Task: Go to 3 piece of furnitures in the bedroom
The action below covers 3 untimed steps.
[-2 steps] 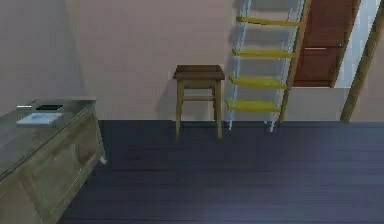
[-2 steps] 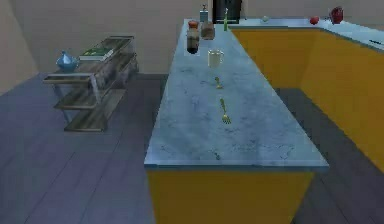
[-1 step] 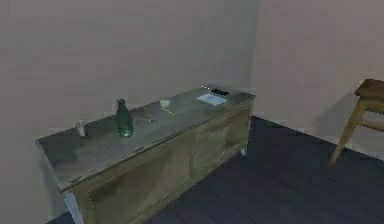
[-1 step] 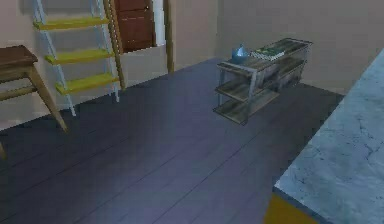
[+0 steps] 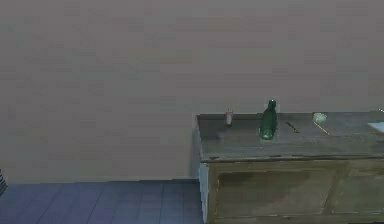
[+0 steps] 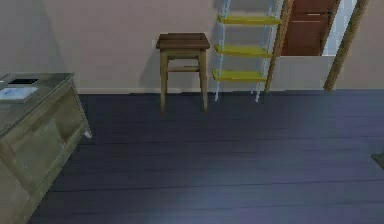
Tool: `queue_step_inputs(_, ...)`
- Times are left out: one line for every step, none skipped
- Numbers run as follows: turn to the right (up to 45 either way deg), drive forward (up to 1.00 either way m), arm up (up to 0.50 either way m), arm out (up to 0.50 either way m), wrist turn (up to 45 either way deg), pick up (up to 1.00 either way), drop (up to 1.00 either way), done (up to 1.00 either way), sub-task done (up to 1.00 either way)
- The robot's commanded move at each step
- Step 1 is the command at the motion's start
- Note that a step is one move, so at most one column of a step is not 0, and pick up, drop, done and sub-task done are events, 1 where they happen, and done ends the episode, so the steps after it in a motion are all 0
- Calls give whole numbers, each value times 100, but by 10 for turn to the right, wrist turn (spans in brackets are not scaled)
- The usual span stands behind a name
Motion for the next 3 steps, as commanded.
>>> queue_step_inputs(0,5,0,0,0,0,0,0,0)
queue_step_inputs(450,0,0,0,0,0,0,0,0)
queue_step_inputs(300,0,0,0,0,0,0,0,0)
